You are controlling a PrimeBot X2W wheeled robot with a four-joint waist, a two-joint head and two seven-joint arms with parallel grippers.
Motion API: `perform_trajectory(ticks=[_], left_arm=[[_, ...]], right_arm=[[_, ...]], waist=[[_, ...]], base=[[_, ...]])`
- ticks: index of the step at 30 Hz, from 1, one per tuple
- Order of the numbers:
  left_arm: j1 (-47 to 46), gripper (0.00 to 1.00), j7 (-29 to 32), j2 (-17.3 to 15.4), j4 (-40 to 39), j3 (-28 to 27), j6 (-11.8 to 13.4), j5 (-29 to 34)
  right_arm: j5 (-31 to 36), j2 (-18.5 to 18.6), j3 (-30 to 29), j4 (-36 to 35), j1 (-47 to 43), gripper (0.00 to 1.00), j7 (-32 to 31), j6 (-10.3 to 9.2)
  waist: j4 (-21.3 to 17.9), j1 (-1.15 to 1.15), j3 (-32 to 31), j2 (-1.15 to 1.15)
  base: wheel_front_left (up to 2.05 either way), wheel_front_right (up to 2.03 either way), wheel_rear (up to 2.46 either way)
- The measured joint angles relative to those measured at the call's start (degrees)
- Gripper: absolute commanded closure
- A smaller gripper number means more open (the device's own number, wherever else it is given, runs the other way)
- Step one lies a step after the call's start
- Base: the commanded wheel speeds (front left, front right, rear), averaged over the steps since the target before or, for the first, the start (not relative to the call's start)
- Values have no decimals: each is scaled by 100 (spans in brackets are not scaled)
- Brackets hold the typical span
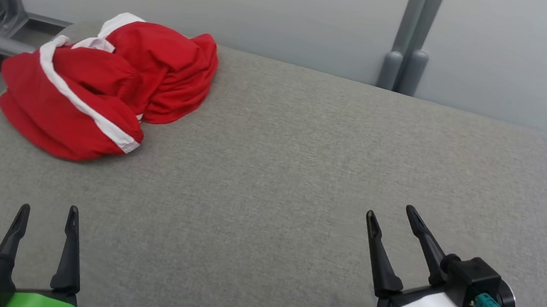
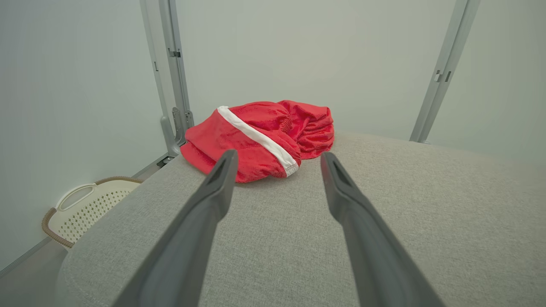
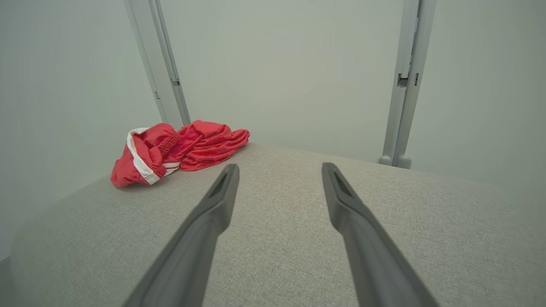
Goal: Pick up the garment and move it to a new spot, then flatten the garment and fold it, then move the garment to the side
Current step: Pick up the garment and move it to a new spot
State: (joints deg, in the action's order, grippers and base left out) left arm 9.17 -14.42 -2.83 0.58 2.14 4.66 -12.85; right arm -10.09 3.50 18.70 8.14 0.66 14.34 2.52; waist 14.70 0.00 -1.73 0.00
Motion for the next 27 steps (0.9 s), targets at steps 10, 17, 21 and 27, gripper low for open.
perform_trajectory(ticks=[10, 17, 21, 27], left_arm=[[30, 0, 0, 15, 27, 190, -8, 5], [34, 0, 0, 7, -51, 88, -3, 0], [34, 0, 0, 7, -56, 119, -3, 0], [11, 0, 0, 9, -42, 145, -4, -68]], right_arm=[[-2, -11, -143, 1, 1, 0, 0, -52], [-1, -42, -15, 56, 0, 0, 0, -54], [10, -41, -20, 54, 0, 0, 0, -62], [62, -33, -52, 19, 5, 0, 0, -68]], waist=[[793, 0, -63, 0], [1043, 0, -85, 0], [937, 0, -47, 0], [792, 0, 90, 0]], base=[[0, 0, 0], [0, 0, 0], [0, 0, 0], [0, 0, 0]])
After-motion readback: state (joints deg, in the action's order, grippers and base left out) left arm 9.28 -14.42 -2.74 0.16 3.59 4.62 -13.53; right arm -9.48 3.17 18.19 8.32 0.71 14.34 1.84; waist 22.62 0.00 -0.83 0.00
